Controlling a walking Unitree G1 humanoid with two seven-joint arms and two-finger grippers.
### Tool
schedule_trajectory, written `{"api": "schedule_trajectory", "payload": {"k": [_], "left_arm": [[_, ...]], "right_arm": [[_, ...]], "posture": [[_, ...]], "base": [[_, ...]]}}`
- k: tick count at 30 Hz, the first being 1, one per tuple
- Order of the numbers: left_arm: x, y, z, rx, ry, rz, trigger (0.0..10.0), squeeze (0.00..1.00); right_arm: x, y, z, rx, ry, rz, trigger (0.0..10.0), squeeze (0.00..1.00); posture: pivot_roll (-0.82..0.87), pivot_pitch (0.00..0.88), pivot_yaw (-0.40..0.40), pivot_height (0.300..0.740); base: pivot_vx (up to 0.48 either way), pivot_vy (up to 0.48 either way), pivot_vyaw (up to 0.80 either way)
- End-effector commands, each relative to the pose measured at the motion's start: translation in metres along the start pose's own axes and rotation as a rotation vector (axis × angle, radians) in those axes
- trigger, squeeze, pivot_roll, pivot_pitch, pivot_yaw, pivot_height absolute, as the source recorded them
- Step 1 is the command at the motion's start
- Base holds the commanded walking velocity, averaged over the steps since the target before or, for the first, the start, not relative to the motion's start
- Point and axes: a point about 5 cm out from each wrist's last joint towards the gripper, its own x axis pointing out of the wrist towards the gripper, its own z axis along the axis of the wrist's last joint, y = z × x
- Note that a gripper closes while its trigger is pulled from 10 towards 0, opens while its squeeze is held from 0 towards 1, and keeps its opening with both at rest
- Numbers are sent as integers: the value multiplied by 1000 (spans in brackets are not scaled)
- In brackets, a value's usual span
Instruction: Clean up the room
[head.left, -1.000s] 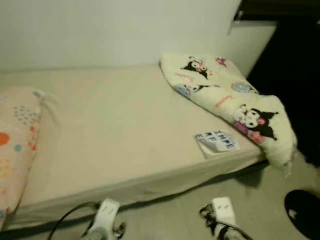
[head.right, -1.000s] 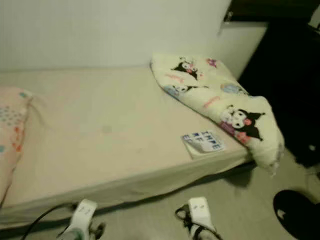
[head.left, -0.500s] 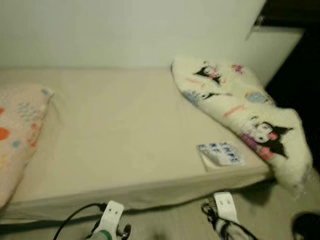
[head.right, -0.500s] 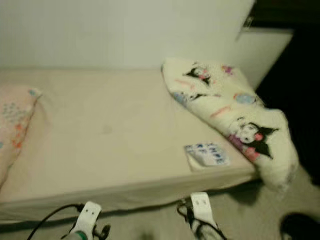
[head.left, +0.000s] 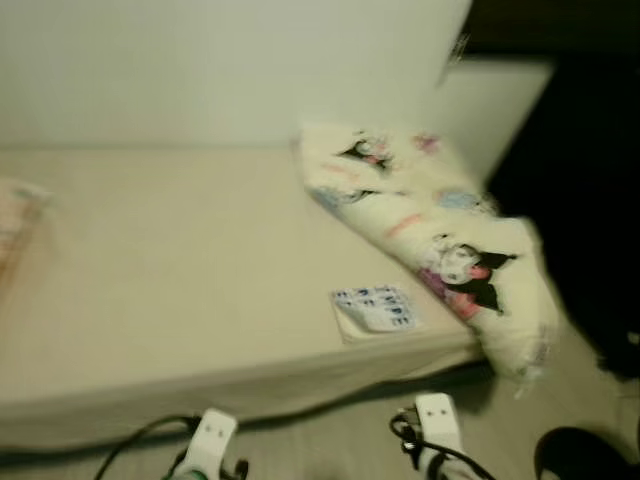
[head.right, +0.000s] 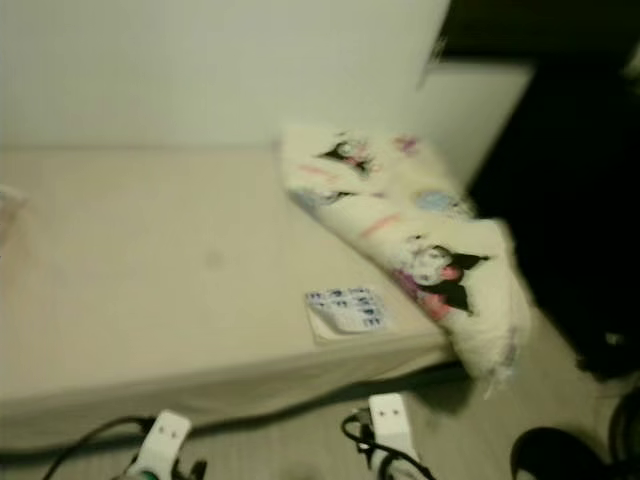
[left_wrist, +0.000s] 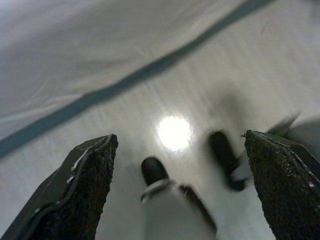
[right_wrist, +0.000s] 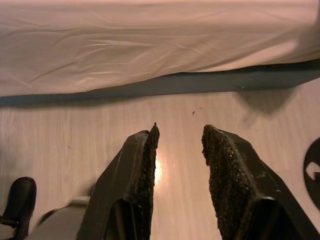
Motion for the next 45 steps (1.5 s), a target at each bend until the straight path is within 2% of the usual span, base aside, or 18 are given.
{"api": "schedule_trajectory", "payload": {"k": [1, 45], "left_arm": [[0, -4, -4, -4, 12, -10, 10000, 0], [-1, -6, -5, -5, 11, -13, 10000, 0]], "right_arm": [[-2, -5, -5, -3, 19, -14, 10000, 0], [-3, -5, -7, -14, 28, -5, 10000, 0]], "posture": [[-56, 0, -20, 740], [-52, 0, -26, 740]], "base": [[0, -330, 0], [0, -319, 0]]}}
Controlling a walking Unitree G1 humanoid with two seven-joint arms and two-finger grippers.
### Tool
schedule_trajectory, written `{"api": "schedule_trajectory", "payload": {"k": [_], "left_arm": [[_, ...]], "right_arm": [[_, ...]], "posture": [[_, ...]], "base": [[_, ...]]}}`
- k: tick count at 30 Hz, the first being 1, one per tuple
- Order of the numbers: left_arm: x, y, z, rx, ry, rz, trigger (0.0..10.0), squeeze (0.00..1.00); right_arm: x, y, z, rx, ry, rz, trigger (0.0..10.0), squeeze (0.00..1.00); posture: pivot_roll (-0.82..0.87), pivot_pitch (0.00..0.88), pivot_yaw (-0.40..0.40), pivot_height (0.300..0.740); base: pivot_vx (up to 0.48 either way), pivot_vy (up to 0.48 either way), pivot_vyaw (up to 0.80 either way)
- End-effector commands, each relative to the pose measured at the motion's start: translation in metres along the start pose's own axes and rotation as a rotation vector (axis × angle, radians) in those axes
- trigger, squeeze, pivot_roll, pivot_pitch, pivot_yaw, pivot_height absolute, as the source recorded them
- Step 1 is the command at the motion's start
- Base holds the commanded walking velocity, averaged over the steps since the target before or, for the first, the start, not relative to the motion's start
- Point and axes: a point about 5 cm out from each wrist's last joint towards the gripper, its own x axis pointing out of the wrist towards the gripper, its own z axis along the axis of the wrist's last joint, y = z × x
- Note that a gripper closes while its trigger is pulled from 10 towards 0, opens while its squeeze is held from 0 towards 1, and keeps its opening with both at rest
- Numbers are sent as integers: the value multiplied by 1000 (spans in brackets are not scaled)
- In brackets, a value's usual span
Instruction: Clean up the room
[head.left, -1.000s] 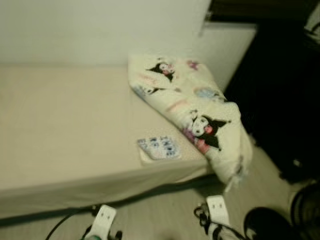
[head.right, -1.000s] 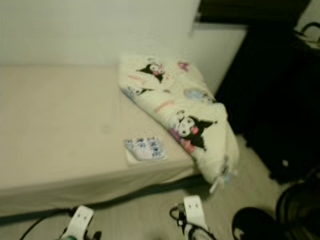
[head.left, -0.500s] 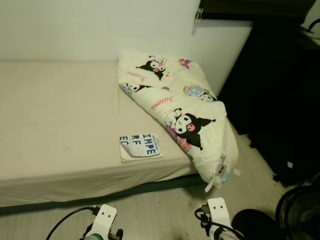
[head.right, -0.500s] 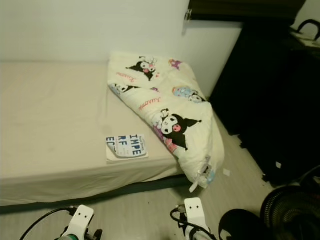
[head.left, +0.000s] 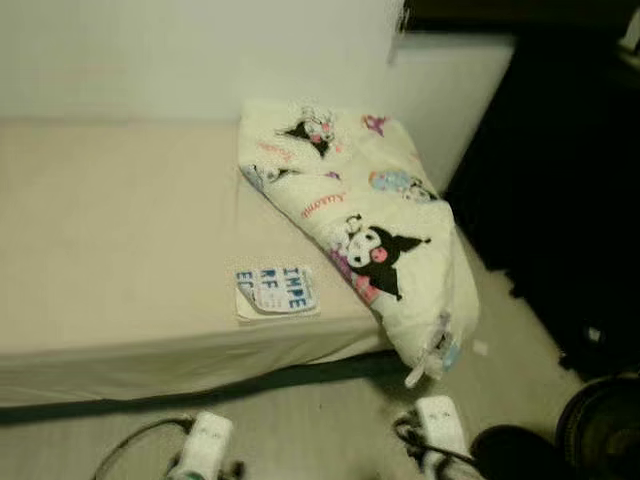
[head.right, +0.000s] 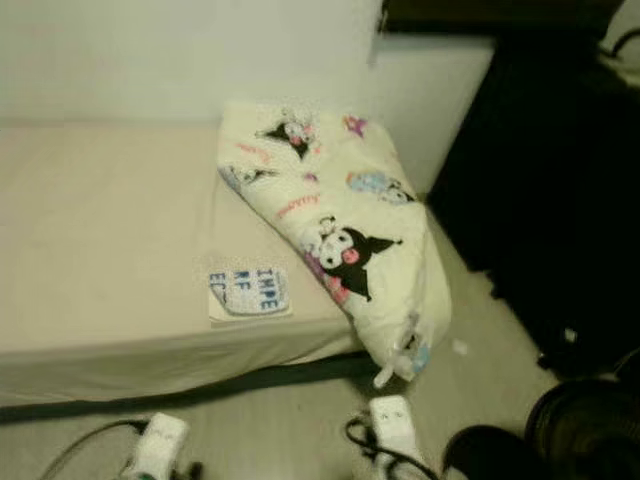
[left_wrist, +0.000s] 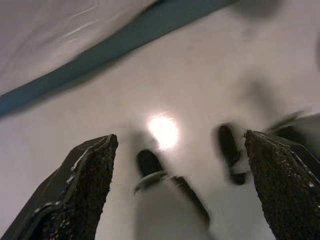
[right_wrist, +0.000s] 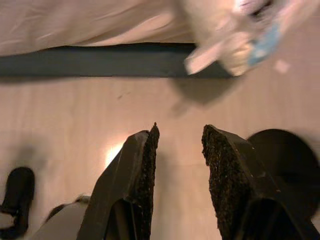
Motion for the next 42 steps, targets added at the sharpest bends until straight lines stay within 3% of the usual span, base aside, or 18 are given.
{"api": "schedule_trajectory", "payload": {"k": [1, 8, 22, 35, 42], "left_arm": [[-2, 3, -7, 0, 25, 7, 10000, 0], [-2, 5, -8, -27, 33, 24, 10000, 0], [-2, 7, -7, -47, 34, 38, 10000, 0], [-1, 7, -5, -23, 22, 33, 10000, 0], [-1, 7, -3, -8, 11, 38, 10000, 0]], "right_arm": [[-2, 0, -7, 1, 25, -1, 10000, 0], [-2, 0, -6, 3, 25, -3, 10000, 0], [-1, 1, -5, 5, 22, -2, 10000, 0], [-1, 1, -4, -3, 16, 0, 10000, 0], [-1, 1, -2, 8, -3, -2, 10000, 0]], "posture": [[-52, 0, -26, 740], [-54, 0, -24, 740], [-54, 0, -22, 740], [-57, 0, -20, 740], [-56, 0, -19, 740]], "base": [[0, -386, 0], [0, -268, 0], [0, 432, 0], [0, 0, 0], [461, 0, 0]]}}
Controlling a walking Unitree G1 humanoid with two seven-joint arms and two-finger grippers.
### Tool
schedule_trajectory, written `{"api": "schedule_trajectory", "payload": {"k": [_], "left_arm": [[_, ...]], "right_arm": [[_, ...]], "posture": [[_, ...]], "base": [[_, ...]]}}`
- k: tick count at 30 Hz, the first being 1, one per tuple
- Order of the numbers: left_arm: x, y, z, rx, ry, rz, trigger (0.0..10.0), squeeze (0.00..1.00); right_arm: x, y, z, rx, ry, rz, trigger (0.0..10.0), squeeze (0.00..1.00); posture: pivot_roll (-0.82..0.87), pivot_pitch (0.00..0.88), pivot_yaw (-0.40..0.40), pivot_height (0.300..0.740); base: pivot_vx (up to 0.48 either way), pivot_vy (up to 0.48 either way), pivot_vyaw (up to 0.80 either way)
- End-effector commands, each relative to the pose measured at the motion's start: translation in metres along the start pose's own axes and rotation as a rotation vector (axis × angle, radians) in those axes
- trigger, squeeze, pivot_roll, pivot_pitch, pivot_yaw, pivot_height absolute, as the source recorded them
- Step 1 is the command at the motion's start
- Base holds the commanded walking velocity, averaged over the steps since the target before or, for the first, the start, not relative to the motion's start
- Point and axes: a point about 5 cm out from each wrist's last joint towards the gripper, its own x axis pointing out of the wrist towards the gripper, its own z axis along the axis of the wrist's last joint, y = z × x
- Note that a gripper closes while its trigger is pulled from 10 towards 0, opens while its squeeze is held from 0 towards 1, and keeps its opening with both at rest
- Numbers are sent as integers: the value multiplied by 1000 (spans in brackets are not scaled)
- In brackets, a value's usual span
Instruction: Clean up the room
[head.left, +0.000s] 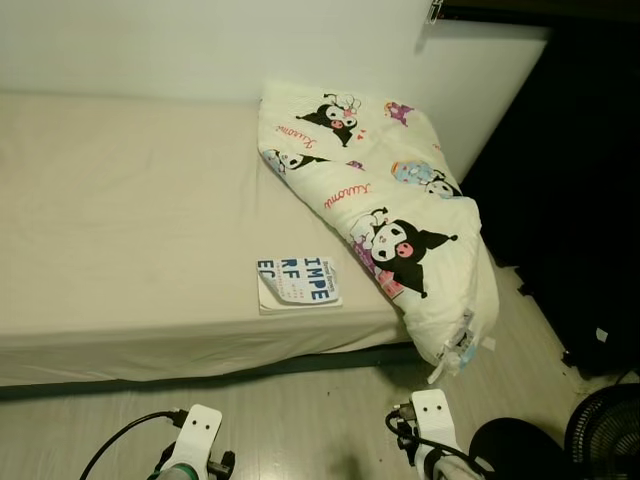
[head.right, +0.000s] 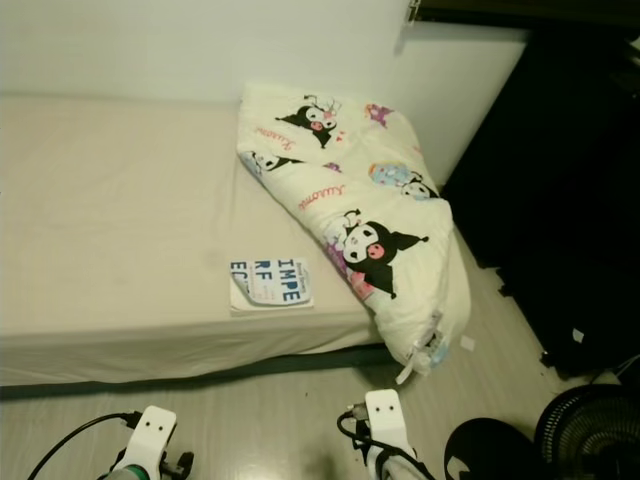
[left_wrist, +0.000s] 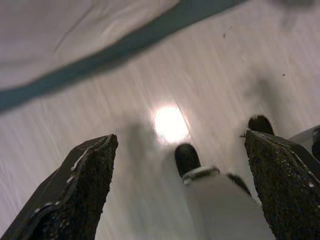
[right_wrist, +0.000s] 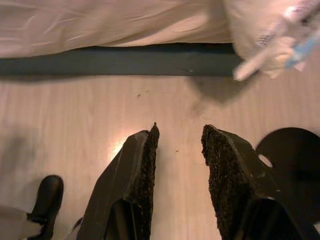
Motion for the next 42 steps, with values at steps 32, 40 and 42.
{"api": "schedule_trajectory", "payload": {"k": [32, 40, 42], "left_arm": [[0, -10, 10, 287, -88, -59, 10000, 0], [-1, -6, 17, 456, -151, -49, 10000, 0], [-1, -5, 18, 481, -164, -42, 10000, 0]], "right_arm": [[-3, -6, -9, 49, 37, -38, 10000, 0], [-3, -11, -10, 124, 49, -62, 10000, 0], [-3, -12, -10, 124, 51, -63, 10000, 0]], "posture": [[-51, 0, -18, 740], [-44, 0, -17, 740], [-43, 0, -18, 740]], "base": [[318, 0, 0], [0, 0, 0], [0, 0, 0]]}}
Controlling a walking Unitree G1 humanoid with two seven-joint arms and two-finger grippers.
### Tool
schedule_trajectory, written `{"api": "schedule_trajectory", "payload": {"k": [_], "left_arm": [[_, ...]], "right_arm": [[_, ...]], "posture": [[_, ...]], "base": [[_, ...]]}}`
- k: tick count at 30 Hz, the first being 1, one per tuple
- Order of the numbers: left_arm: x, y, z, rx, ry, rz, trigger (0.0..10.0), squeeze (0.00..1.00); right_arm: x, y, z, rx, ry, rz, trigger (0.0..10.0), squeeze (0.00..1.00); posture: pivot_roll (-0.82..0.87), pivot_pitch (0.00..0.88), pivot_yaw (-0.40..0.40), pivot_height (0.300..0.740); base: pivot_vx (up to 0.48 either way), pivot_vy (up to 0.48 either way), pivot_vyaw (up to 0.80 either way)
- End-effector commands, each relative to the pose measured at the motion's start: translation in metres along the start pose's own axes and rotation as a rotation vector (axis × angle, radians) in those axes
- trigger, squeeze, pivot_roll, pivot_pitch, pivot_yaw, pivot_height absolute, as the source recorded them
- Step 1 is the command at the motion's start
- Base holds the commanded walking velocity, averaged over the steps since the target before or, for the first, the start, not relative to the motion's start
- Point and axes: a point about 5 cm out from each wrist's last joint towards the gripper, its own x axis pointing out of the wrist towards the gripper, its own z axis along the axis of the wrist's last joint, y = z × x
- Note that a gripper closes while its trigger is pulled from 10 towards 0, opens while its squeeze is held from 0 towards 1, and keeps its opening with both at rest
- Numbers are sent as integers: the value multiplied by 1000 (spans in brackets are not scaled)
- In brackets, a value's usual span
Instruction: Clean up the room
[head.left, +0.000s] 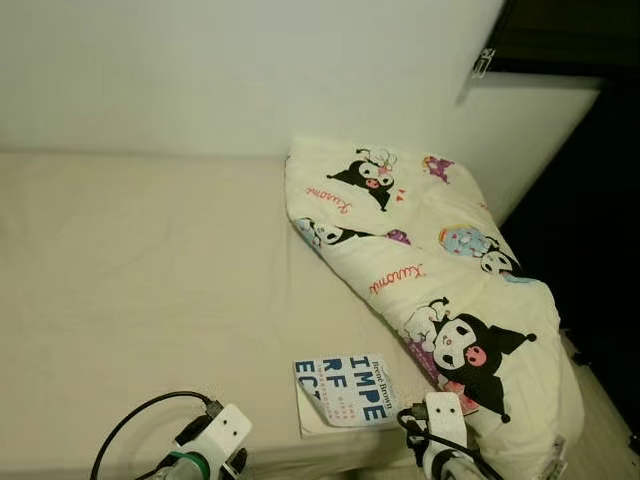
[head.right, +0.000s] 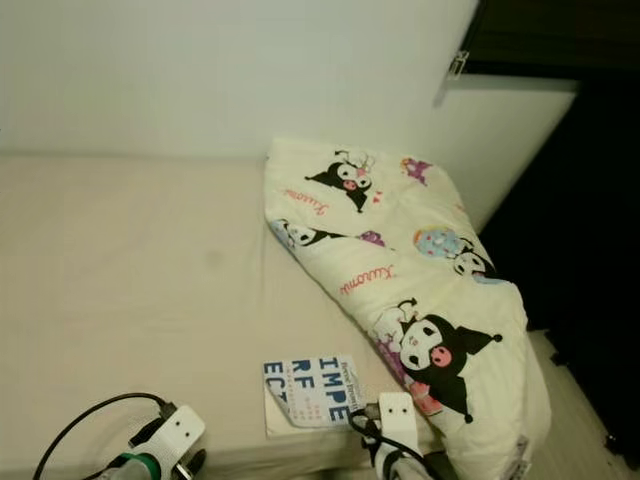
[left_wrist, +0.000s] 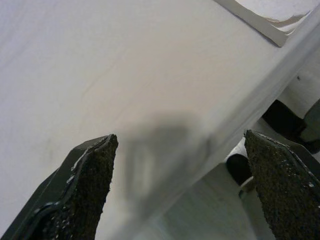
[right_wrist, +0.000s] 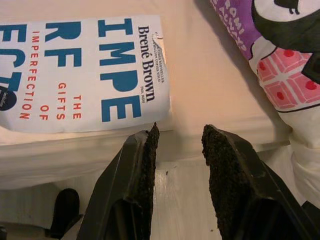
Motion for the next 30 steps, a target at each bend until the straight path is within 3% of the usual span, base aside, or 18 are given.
{"api": "schedule_trajectory", "payload": {"k": [1, 5, 7, 9, 11, 12, 14, 17, 24, 30], "left_arm": [[-1, -3, -1, 44, -17, -4, 10000, 0], [-1, -2, 0, 58, -23, -1, 10000, 0], [-2, -2, 6, 250, -109, 2, 10000, 0], [-2, -2, 6, 250, -109, 2, 10000, 0], [-3, -4, 14, 438, -203, -15, 10000, 0], [-3, -4, 14, 438, -203, -15, 10000, 0], [-2, -4, 23, 549, -269, -28, 10000, 0], [0, -4, 34, 603, -316, -25, 10000, 0], [3, -5, 45, 599, -345, -5, 10000, 0], [2, -10, 39, 598, -332, -11, 10000, 0]], "right_arm": [[-3, -6, -8, 20, 34, -18, 10000, 0], [-3, -6, -8, 20, 35, -19, 10000, 0], [-2, -7, -6, 45, 25, -25, 10000, 0], [-2, -7, -6, 45, 25, -25, 10000, 0], [-1, -10, -1, 78, 11, -35, 10000, 0], [-1, -10, -1, 78, 11, -35, 10000, 0], [0, -14, 3, 97, -2, -42, 10000, 0], [1, -16, 5, 107, -14, -44, 10000, 0], [0, -17, 5, 119, -29, -42, 10000, 0], [-1, -20, 4, 126, -29, -51, 10000, 0]], "posture": [[-43, 0, -18, 740], [-43, 0, -18, 740], [-43, 0, -24, 740], [-43, 0, -24, 740], [-49, 0, -28, 740], [-49, 0, -28, 740], [-54, 0, -32, 740], [-58, 0, -35, 740], [-75, 1, -38, 725], [-82, 2, -36, 710]], "base": [[0, 0, 0], [0, 0, 0], [0, 0, 0], [0, 0, 0], [0, 0, 0], [0, 0, 0], [0, 0, 0], [0, 0, 0], [0, 0, 0], [0, 0, 0]]}}
